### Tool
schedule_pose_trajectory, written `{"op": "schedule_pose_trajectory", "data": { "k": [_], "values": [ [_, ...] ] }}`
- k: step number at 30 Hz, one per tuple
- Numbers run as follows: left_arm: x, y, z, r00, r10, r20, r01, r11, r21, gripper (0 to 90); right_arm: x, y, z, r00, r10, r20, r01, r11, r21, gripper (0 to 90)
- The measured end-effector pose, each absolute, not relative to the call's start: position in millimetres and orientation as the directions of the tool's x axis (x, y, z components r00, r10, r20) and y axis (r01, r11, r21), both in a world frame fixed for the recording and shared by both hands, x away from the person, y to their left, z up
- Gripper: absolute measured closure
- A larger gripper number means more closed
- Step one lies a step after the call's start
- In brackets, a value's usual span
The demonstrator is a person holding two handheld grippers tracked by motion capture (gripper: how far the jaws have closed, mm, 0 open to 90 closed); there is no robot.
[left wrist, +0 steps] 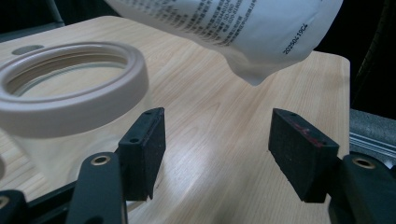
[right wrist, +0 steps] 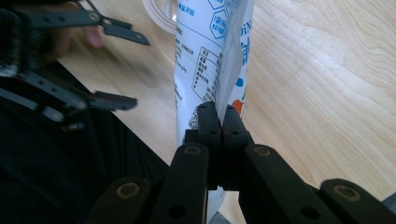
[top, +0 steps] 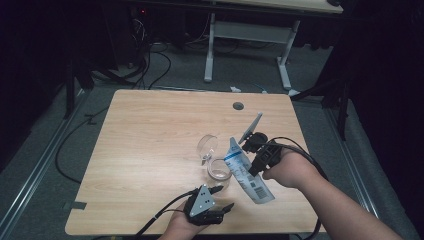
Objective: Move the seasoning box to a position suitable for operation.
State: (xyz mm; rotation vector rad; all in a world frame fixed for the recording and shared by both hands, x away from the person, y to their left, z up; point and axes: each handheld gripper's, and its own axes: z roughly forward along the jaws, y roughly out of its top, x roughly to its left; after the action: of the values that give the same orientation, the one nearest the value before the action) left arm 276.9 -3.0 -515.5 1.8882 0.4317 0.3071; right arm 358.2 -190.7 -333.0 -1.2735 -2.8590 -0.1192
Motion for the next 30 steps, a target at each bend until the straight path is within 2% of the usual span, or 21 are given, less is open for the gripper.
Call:
{"op": "schedule_pose_trajectory", "data": {
  "k": [12, 22, 27, 30],
  "values": [
    [274.2, -25.9, -515.2, 0.918, 0.397, -0.008, 0.141, -0.308, 0.941, 33.1, 352.9, -177.7, -326.6, -0.684, 0.728, 0.044, 0.729, 0.680, 0.084, 89.8],
    [274.8, -34.7, -515.2, 0.911, 0.411, -0.023, 0.151, -0.282, 0.947, 28.6, 349.1, -161.7, -324.2, -0.698, 0.715, 0.041, 0.716, 0.694, 0.081, 89.7],
    [273.2, -39.5, -513.7, 0.910, 0.414, -0.009, 0.137, -0.279, 0.951, 28.5, 348.3, -156.6, -322.4, -0.707, 0.705, 0.047, 0.706, 0.702, 0.090, 89.7],
    [272.7, -40.4, -513.1, 0.905, 0.425, -0.011, 0.138, -0.269, 0.953, 32.7, 348.3, -155.2, -324.5, -0.711, 0.701, 0.051, 0.703, 0.706, 0.088, 89.7]
  ]
}}
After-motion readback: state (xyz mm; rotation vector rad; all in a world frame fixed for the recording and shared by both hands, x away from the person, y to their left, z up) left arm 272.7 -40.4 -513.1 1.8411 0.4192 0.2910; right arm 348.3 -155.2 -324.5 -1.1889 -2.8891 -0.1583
